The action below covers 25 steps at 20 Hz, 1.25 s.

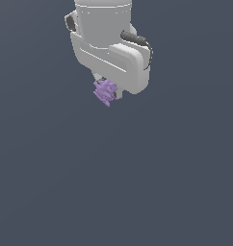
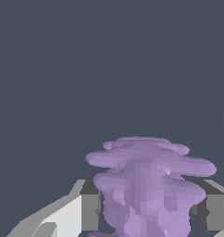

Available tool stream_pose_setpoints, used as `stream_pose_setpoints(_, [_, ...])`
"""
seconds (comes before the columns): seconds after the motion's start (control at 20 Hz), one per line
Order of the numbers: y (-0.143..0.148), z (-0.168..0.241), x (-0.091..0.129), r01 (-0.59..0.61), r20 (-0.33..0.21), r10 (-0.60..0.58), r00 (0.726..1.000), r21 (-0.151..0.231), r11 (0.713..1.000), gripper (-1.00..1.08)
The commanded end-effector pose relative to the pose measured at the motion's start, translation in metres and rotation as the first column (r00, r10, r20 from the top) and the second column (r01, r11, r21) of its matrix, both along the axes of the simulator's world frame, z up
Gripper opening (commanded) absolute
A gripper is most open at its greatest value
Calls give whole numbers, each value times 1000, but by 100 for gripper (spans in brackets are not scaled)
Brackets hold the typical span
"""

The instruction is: Pick up the object and move it to a goal position.

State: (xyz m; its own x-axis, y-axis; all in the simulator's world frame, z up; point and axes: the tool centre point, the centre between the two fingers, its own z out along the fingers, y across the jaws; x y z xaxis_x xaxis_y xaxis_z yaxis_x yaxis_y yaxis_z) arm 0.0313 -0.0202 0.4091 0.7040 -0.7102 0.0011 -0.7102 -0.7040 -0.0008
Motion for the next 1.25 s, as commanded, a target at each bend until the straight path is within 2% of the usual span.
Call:
stream_pose_setpoints(0.0, [-4,22,0,-1,-1,1,1000,0,1000,-100])
stream_pose_setpoints(0.55, [-16,83,4,-2,-1,2,1000,0,1000,-100])
stream_pose_setpoints(1.2, [-19,99,6,-2,-1,2,1000,0,1000,-100])
